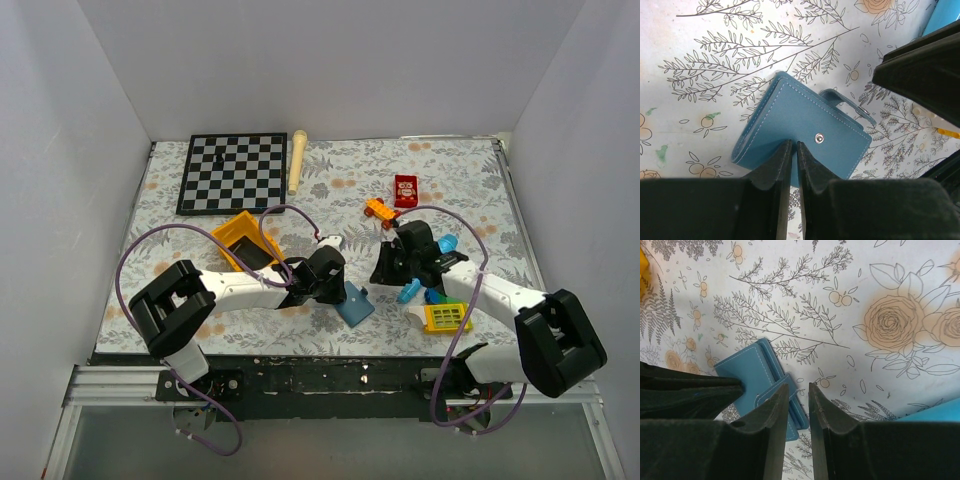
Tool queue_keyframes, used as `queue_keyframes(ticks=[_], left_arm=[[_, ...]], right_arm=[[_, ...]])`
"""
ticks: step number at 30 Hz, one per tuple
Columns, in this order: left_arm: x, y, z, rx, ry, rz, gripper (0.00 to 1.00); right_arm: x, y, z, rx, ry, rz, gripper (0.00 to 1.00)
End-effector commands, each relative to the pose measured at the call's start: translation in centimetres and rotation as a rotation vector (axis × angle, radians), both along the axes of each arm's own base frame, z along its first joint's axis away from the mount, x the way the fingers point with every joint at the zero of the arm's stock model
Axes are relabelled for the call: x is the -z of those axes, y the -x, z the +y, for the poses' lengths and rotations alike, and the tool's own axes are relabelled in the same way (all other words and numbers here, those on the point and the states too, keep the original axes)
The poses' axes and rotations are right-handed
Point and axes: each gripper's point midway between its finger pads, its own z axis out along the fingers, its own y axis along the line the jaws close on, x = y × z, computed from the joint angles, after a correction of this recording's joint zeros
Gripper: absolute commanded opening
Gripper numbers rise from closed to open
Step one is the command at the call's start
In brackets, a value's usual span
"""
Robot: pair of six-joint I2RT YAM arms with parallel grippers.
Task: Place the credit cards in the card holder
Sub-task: Close the card holder at the center of the board.
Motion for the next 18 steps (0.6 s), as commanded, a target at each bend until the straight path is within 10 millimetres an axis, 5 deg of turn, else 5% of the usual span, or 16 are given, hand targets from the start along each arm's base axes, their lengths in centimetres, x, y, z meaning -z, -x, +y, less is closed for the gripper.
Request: queue_keyframes(ticks=[1,18], left_arm=[[-0.1,-0.1,-0.1,0.001,-0.007,-0.003,0.09],[-0.4,-0.5,-0.9,0.015,-0.009,-0.004,0.09]], right_arm=[[-1.0,-0.2,2.1,-0.083,-0.076,-0.002,0.31],[-1.0,1.2,3.6,-0.176,-0.142,0.052,0.31]])
